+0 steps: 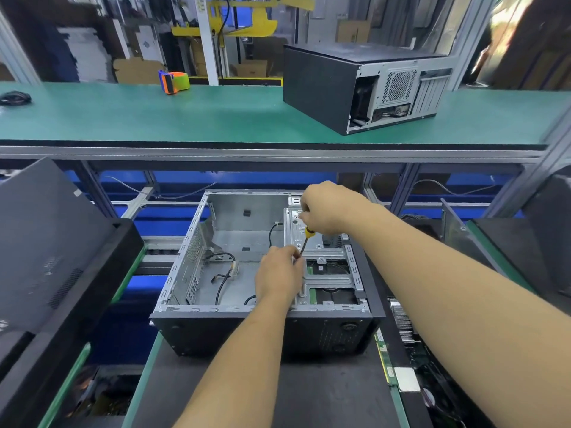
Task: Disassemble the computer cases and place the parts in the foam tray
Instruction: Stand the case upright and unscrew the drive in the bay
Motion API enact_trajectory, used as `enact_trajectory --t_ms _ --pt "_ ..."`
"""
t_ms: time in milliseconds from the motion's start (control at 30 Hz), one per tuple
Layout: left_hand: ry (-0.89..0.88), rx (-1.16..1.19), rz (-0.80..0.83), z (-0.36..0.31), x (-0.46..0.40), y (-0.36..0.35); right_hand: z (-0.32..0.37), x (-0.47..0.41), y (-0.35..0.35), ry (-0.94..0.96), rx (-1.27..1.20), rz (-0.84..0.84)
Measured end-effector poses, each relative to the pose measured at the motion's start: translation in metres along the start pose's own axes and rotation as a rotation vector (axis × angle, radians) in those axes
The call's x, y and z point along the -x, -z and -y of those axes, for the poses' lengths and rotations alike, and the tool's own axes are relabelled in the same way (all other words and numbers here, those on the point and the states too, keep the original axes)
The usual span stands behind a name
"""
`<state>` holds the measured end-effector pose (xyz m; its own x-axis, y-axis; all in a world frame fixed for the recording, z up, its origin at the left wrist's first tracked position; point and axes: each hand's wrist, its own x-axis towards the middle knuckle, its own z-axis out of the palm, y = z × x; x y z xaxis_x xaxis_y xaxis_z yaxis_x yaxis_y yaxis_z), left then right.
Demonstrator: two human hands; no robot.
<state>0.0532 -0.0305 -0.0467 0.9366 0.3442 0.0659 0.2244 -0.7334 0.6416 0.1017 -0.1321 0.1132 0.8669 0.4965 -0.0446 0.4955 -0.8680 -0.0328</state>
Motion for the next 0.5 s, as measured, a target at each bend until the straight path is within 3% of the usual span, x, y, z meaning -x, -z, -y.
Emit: enact_trajectory --t_ms 200,500 --pt "0.033 0.032 0.018 0.000 -0.003 0.000 -0.017 0.012 -0.008 -0.177 -0.275 -0.279" --pt "-0.132 -0.214 -0.036 -0.006 0.002 -0.007 -0.036 0.030 -0.041 -0.300 -0.499 -0.371"
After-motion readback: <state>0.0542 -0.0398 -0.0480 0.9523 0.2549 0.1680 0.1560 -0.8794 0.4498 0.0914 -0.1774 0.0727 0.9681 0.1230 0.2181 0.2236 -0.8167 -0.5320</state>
